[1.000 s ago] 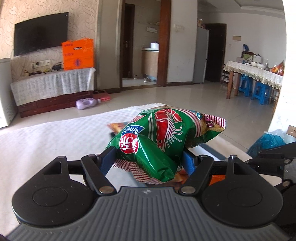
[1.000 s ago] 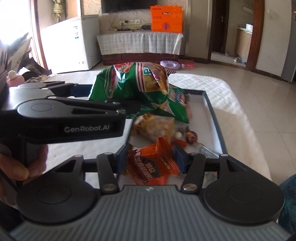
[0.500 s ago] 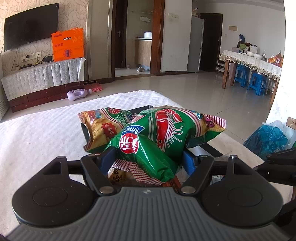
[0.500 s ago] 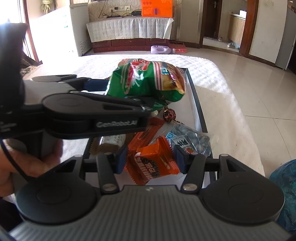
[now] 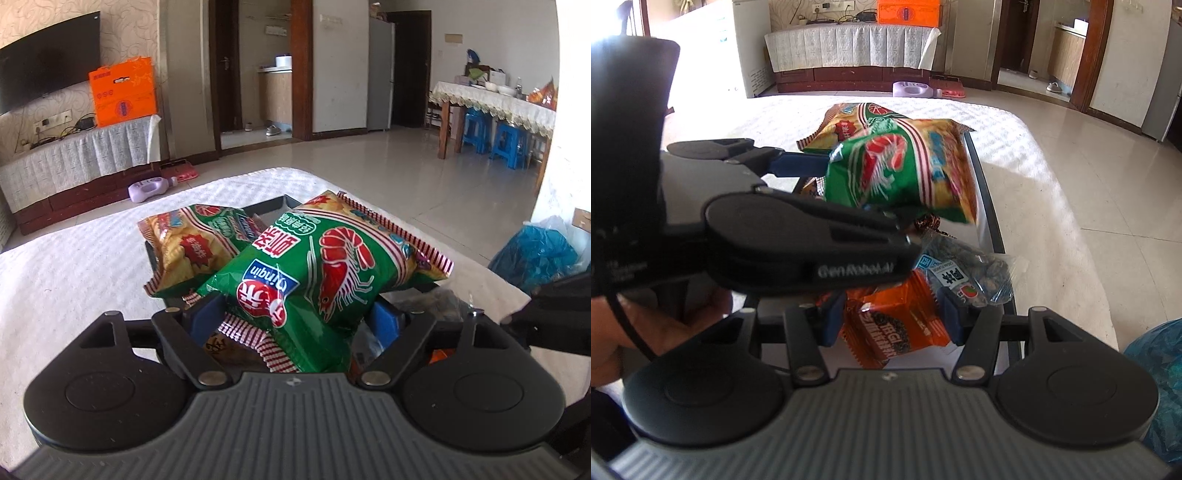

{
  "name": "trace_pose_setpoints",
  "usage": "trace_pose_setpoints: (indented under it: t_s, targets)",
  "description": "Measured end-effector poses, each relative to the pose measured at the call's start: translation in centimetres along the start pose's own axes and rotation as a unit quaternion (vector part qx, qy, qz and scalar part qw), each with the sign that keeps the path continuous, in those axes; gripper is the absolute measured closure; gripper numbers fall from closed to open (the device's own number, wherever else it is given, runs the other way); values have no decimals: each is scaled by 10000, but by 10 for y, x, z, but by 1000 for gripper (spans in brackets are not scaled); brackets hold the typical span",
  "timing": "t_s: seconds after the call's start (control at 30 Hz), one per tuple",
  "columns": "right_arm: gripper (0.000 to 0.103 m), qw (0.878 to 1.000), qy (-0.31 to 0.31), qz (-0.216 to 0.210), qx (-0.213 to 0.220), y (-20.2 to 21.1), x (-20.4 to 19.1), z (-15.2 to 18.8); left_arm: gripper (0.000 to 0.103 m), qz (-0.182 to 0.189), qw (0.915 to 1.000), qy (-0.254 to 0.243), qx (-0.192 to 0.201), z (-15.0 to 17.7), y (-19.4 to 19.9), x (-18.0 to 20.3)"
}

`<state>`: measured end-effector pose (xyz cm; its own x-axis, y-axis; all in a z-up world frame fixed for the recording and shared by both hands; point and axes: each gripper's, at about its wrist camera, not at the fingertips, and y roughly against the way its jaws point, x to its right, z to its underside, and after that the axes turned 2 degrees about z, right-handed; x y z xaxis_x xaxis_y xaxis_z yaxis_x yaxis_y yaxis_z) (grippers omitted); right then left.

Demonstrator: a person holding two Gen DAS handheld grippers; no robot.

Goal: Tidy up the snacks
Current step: 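Open the left tool to drop the green bag while the right tool releases the orange snack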

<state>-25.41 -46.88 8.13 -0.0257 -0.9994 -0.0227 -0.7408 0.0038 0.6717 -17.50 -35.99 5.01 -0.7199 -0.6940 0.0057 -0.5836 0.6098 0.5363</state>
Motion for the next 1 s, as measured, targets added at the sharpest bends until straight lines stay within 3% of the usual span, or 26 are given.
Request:
trace_pose_setpoints:
  t_s: [0.17, 0.5, 0.67, 1.0]
  targets:
    - [46, 10000, 52, 67, 10, -1, -4, 0, 11, 144, 9998, -100, -70, 3, 4, 0]
    - [45, 9999, 36, 83, 80, -1, -4, 2, 2, 204, 9996, -17, 173, 6, 39, -25]
    - [45, 9999, 20, 100, 132, 3, -4, 4, 0, 49, 9994, 141, 324, 6, 55, -38]
    - [42, 9996, 112, 217, 117, 0, -9, 4, 0, -652, 9961, 241, 538, 4, 78, -40]
